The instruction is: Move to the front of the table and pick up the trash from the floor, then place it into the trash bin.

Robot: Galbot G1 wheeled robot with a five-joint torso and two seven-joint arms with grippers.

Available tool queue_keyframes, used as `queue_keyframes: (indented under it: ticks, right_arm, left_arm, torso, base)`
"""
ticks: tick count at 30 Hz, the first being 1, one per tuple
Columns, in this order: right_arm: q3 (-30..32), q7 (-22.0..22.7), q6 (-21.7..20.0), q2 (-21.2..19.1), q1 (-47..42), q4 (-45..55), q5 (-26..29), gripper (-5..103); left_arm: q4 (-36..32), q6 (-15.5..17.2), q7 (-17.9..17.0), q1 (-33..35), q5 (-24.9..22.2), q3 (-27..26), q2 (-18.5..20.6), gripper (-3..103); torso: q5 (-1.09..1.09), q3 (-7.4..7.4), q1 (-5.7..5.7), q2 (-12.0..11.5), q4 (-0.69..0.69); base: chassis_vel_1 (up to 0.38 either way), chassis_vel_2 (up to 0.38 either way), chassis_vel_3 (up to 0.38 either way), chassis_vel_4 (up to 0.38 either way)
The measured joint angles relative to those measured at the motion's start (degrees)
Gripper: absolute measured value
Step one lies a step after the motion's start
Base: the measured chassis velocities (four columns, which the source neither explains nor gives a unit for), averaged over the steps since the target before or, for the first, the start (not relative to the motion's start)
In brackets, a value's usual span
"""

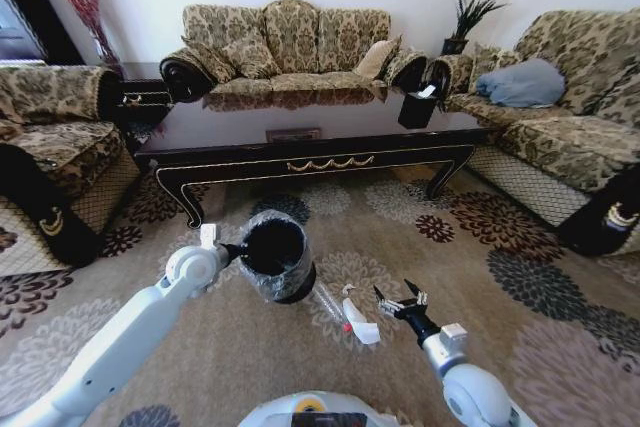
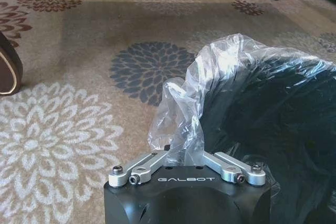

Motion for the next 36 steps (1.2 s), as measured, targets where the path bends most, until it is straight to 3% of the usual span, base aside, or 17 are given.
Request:
queue_keyframes:
  ticks: [18, 36]
  right_arm:
    - [-11.6, -1.3, -0.3, -2.1, 9.8, -15.1, 0.6, 100]
    - [-16.3, -4.7, 3.2, -2.3, 13.3, -23.5, -2.8, 100]
  left_arm:
    - [-1.4, 0.0, 1.3, 5.6, 1.9, -3.9, 0.5, 3]
    - [-2.3, 0.0, 1.1, 8.0, 2.0, -6.0, 1.7, 3]
  torso:
    - [0.01, 0.0, 0.0, 0.0, 0.0]
    - [0.0, 0.0, 0.0, 0.0, 0.0]
  base:
    - [0.0, 0.0, 0.0, 0.0]
    - [0.0, 0.0, 0.0, 0.0]
